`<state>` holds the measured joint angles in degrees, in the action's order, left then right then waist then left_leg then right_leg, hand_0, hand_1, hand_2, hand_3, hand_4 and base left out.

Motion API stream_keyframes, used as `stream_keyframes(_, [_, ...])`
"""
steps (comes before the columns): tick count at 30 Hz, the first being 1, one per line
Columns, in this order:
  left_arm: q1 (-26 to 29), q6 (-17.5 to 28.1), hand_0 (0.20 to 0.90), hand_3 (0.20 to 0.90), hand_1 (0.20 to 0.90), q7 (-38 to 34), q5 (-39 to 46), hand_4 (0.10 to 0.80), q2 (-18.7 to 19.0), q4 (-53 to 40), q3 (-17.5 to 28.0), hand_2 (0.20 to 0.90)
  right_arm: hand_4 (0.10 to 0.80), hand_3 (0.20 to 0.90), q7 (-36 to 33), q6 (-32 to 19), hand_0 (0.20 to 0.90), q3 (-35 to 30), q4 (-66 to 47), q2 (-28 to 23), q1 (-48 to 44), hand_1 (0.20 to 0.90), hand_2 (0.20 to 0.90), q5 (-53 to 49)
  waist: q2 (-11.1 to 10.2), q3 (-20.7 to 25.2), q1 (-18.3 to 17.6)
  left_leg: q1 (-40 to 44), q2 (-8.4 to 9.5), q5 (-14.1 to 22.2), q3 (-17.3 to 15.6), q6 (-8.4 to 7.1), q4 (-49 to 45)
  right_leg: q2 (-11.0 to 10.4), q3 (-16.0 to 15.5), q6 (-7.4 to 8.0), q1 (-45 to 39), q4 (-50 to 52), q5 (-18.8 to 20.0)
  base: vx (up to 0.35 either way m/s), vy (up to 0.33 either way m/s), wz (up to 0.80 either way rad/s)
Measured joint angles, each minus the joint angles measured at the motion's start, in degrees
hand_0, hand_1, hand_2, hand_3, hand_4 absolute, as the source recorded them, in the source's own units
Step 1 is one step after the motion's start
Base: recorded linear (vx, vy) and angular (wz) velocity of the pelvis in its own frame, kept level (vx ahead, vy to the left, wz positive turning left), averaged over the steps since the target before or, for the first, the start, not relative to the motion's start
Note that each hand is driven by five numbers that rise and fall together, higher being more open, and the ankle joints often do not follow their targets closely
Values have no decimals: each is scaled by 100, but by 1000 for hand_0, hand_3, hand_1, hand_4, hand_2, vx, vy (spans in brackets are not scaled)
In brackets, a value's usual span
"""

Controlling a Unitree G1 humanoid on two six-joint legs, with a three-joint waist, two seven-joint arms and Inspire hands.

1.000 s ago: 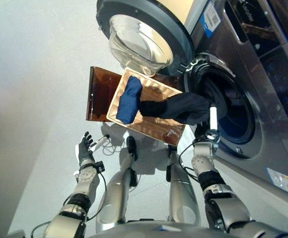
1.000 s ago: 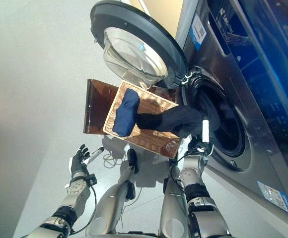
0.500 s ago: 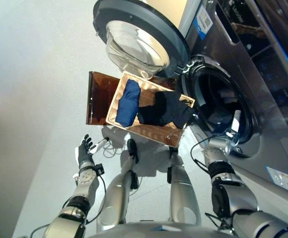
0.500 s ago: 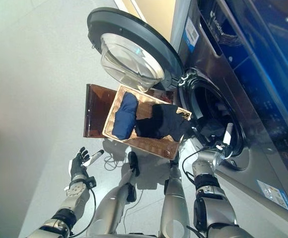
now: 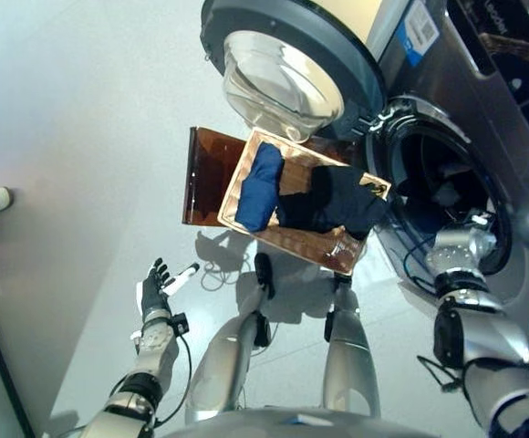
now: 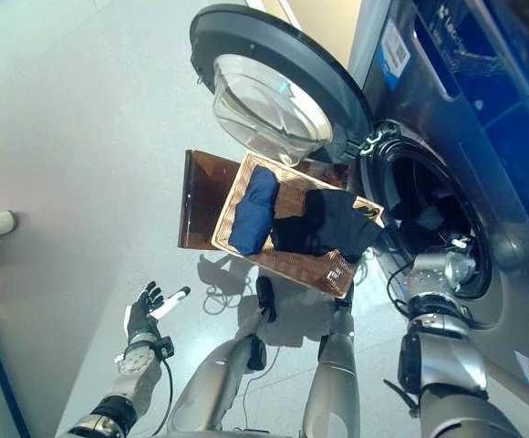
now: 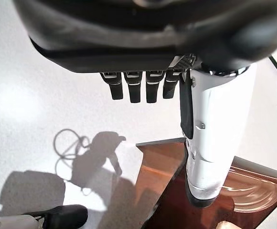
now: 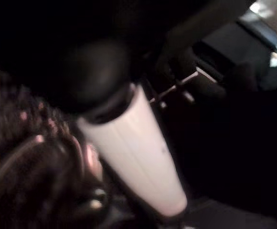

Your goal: Pick up the clothes and place them into the washing machine

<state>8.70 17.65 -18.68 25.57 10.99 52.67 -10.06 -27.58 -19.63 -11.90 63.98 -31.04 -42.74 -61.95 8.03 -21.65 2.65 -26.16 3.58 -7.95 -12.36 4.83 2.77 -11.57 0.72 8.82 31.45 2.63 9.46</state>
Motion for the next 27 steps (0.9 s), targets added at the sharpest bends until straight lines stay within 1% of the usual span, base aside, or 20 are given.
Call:
stream_keyframes(2, [15, 26, 900, 900, 900, 37, -11, 800, -11, -110, -26, 900, 300, 200, 3, 22, 200, 120, 1, -163, -141, 200, 200, 132, 71, -76, -2, -43, 20, -1, -3, 1, -3, -21, 1, 13, 8, -75, 52, 0, 0, 0])
stream_keyframes(6, [9, 50, 900, 900, 900, 116, 3, 800, -7, -310, -124, 900, 300, 200, -131, 16, 200, 112, -5, -334, -615, 200, 200, 151, 245, -259, 8, -51, 41, -1, -21, 1, 10, -45, -1, 36, 4, -131, 91, 2, -3, -1])
stream_keyframes(8, [8, 80, 900, 900, 900, 159, 13, 800, -14, -388, -248, 900, 300, 200, -154, 14, 200, 112, -5, -536, -972, 200, 200, 147, 358, -326, 52, -77, 39, -2, -21, 1, 28, -40, -7, 35, 9, -193, 116, 17, -4, 0])
stream_keyframes(9, [10, 107, 900, 900, 900, 188, 21, 800, -40, -423, -253, 900, 300, 200, -147, -11, 200, 109, -5, -680, -1192, 200, 200, 123, 414, -350, 73, -118, 36, -3, -20, 1, 27, -35, -15, 60, 34, -212, 144, 46, -2, 1])
stream_keyframes(10, [15, 116, 900, 900, 900, 203, 31, 800, -53, -451, -253, 900, 300, 200, -107, -135, 200, 67, -4, -731, -1232, 200, 200, 72, 454, -377, 105, -136, 33, -36, -16, 45, 27, -29, -25, 57, 45, -223, 151, 0, 0, 0])
stream_keyframes(11, [14, 116, 900, 900, 900, 216, 55, 800, -60, -480, -253, 900, 300, 200, -148, -158, 200, 66, 1, -757, -1261, 200, 200, 67, 480, -391, 128, -138, 32, -39, -11, 50, 35, -29, -28, 56, 47, -223, 151, 0, 0, 0])
stream_keyframes(12, [14, 128, 900, 900, 900, 229, 132, 800, -62, -517, -253, 900, 300, 200, -258, -158, 200, 61, 40, -805, -1366, 200, 200, 49, 501, -400, 154, -143, 35, -40, 12, 51, 50, -30, -38, 56, 50, -233, 150, 0, 0, 0])
stream_keyframes(15, [15, 146, 900, 900, 900, 230, 235, 800, -55, -592, -253, 900, 300, 200, -268, -175, 200, 44, 47, -823, -1449, 200, 200, -69, 505, -400, 170, -165, 41, -40, 37, 51, 67, -40, -65, 57, 85, -238, 150, 15, -1, 1])
stream_keyframes(17, [32, 148, 900, 900, 900, 241, 236, 800, -57, -673, -264, 900, 300, 200, -353, -176, 200, 2, 100, -847, -1590, 200, 200, -163, 547, -418, 158, -195, 44, -41, 56, 52, 71, -42, -93, 57, 104, -242, 149, -3, -3, 5])
stream_keyframes(19, [54, 161, 900, 900, 900, 245, 242, 800, -51, -798, -401, 900, 300, 200, -389, -174, 200, 10, 287, -927, -1740, 200, 200, -185, 591, -432, 197, -214, 45, -41, 72, 51, 67, -47, -114, 57, 114, -240, 146, 3, 1, 3])
stream_keyframes(21, [59, 162, 900, 900, 900, 247, 242, 800, -54, -833, -463, 900, 300, 200, -399, -173, 200, 8, 313, -933, -1787, 200, 200, -185, 597, -434, 213, -227, 44, -42, 73, 50, 66, -45, -114, 57, 130, -238, 146, 15, 1, 0])
stream_keyframes(27, [63, 166, 900, 900, 900, 245, 401, 800, -57, -842, -465, 900, 300, 200, -384, -171, 200, 8, 326, -946, -1835, 200, 200, -181, 601, -432, 222, -287, 45, -42, 76, 50, 53, -47, -112, 49, 227, -132, 92, -5, -1, 0])
